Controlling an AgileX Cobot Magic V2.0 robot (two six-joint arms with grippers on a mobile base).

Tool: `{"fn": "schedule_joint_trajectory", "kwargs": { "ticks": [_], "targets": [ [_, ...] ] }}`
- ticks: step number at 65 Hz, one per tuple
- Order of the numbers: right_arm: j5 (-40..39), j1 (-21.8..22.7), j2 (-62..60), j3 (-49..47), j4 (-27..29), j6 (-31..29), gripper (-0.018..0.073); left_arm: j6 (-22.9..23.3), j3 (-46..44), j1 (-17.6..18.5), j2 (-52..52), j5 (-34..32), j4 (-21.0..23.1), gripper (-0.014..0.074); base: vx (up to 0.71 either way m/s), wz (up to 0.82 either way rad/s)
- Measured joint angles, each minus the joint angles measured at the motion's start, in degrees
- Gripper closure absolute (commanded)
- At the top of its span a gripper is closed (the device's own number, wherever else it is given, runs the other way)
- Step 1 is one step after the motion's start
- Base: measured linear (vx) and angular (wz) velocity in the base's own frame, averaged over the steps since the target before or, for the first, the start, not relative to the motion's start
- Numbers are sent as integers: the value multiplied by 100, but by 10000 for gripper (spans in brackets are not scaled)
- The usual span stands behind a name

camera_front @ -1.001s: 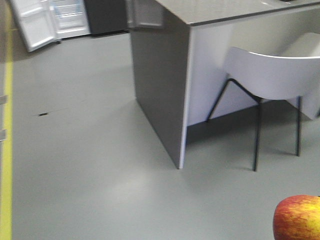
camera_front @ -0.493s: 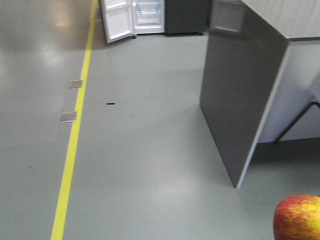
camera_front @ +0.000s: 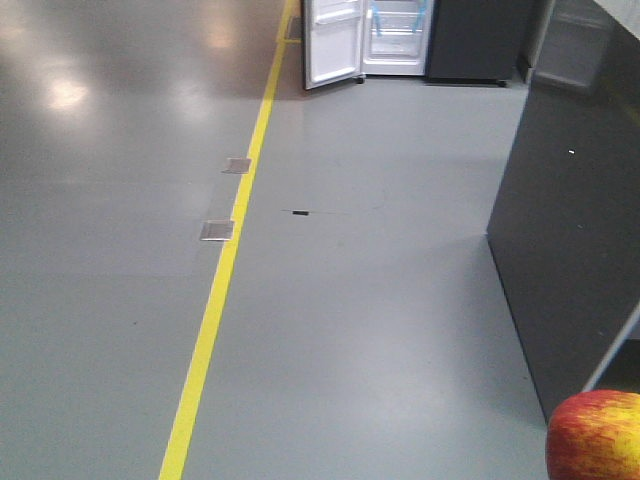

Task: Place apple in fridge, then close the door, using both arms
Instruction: 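Turn the base away from the counter toward the open fridge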

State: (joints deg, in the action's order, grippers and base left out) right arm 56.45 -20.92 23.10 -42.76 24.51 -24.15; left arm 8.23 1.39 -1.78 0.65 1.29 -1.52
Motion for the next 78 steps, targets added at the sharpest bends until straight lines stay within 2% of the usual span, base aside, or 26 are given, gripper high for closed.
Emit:
{"fn": "schedule_joint_trajectory", "kwargs": {
  "ticks": [28, 78],
  "targets": [
    [0, 0, 0, 0, 0, 0, 241, 0, 0, 0, 0, 0, 0, 602, 21, 12],
    [0, 0, 0, 0, 0, 0, 241, 0, 0, 0, 0, 0, 0, 602, 32, -4]
  ]
}}
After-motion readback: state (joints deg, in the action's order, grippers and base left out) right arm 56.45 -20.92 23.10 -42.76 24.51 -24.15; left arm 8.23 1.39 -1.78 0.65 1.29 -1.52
